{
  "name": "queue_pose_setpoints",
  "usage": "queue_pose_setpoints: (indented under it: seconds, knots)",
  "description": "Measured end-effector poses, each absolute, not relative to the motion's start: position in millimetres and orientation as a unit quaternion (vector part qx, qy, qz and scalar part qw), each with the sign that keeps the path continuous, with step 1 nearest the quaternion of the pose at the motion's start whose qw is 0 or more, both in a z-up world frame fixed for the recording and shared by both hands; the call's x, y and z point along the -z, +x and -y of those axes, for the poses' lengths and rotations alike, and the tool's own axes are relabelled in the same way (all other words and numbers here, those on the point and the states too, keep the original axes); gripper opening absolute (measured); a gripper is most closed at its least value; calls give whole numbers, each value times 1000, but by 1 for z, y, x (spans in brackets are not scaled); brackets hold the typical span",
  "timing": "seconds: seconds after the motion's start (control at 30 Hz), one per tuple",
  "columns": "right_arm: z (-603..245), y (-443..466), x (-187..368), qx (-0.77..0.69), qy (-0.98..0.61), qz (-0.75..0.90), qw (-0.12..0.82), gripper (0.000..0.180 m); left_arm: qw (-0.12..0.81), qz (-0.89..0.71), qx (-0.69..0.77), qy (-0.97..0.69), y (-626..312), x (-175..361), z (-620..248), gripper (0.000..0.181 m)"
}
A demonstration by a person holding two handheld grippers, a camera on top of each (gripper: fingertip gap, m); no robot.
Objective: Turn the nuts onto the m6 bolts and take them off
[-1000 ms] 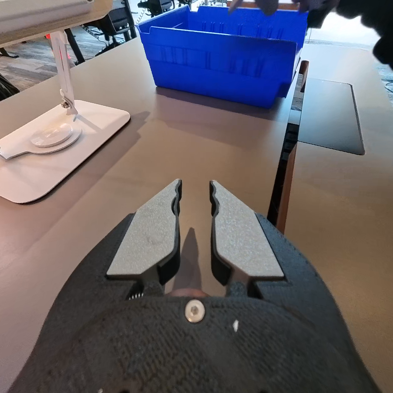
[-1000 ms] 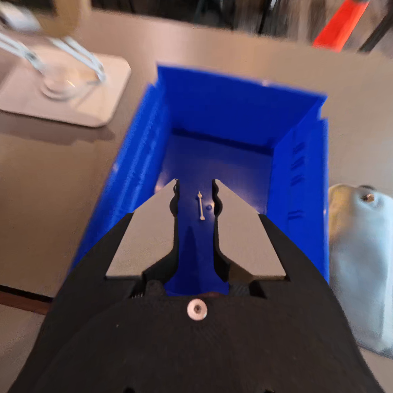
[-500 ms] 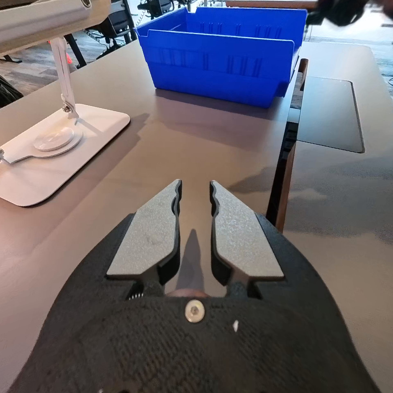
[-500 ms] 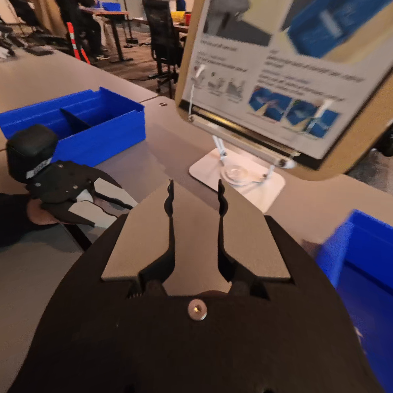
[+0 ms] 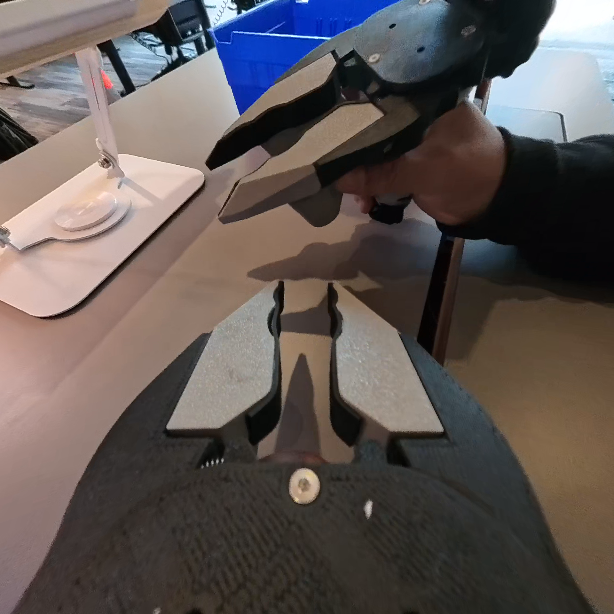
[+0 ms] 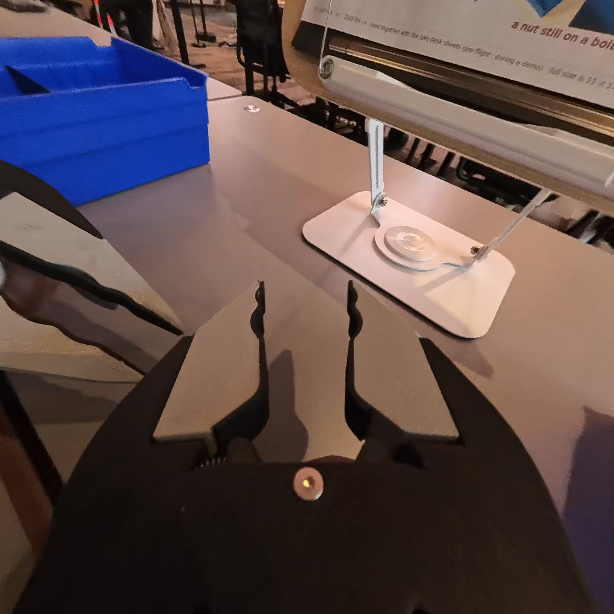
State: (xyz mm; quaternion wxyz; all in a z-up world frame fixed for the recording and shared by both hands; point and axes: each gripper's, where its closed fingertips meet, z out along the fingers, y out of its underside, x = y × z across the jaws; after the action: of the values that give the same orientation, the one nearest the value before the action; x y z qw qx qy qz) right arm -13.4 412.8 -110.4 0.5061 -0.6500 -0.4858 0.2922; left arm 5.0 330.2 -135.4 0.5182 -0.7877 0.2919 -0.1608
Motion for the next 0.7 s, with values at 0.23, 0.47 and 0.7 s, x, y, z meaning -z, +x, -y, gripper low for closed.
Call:
queue_pose_setpoints:
  seconds: [0.23, 0.47, 0.7]
  knots:
    - [-402, -18, 111, -322, -649, 482, 492, 52, 521, -301, 143, -786, 4, 129, -328, 24]
    - [-399, -17, 109, -315, -639, 491, 501, 52, 529, -278, 166, -784, 6, 109, -285, 25]
    - [-389, -20, 96, -328, -621, 496, 511, 51, 510, -278, 64, -812, -46, 56, -210, 27]
